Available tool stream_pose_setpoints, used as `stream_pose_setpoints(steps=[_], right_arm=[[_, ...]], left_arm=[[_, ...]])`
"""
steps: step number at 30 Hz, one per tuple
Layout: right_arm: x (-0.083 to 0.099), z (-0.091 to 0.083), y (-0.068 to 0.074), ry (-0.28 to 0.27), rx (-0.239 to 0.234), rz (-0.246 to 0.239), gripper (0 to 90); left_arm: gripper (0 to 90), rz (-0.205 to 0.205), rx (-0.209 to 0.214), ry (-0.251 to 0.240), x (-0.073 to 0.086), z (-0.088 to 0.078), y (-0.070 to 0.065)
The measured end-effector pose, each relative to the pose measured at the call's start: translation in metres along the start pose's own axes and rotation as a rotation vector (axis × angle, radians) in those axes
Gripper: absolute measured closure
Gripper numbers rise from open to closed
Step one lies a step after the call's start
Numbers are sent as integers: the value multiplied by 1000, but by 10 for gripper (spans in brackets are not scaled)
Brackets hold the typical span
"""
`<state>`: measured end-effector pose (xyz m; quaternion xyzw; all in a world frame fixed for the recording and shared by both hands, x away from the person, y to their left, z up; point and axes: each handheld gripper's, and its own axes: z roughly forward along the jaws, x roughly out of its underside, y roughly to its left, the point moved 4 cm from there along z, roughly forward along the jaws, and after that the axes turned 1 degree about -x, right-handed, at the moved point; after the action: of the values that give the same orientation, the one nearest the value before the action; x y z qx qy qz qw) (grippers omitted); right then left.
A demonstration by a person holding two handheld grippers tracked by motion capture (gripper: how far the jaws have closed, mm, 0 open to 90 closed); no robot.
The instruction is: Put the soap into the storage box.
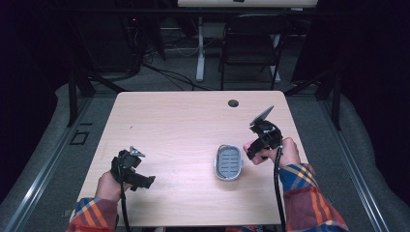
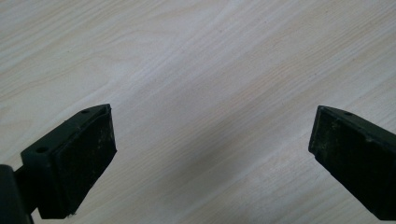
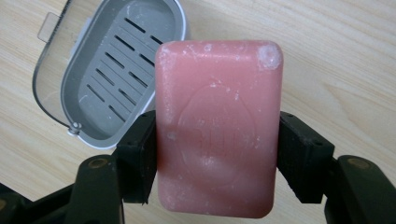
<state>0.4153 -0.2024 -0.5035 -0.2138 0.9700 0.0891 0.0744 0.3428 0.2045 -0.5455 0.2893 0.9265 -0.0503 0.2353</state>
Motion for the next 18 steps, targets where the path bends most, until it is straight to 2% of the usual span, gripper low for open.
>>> stream_pose_setpoints(steps=[1,4,8,9,12,13,18], right_arm=[[-1,1,2,-13,-4,7,363],[-4,1,5,9,1,-8,363],[-8,4,11,4,-1,-8,363],[-9,4,12,19,5,-22,363],[-12,6,16,25,8,-25,363],[-13,7,18,12,3,-20,363],[-18,11,25,43,12,-47,363]], left_arm=[[5,-1,0,1,0,0,0],[5,0,2,-1,0,0,0],[4,2,4,-2,0,0,0],[4,2,4,-2,0,0,0],[4,3,4,-1,0,0,-1],[4,3,4,-1,0,0,-1],[4,7,3,2,0,0,-1]])
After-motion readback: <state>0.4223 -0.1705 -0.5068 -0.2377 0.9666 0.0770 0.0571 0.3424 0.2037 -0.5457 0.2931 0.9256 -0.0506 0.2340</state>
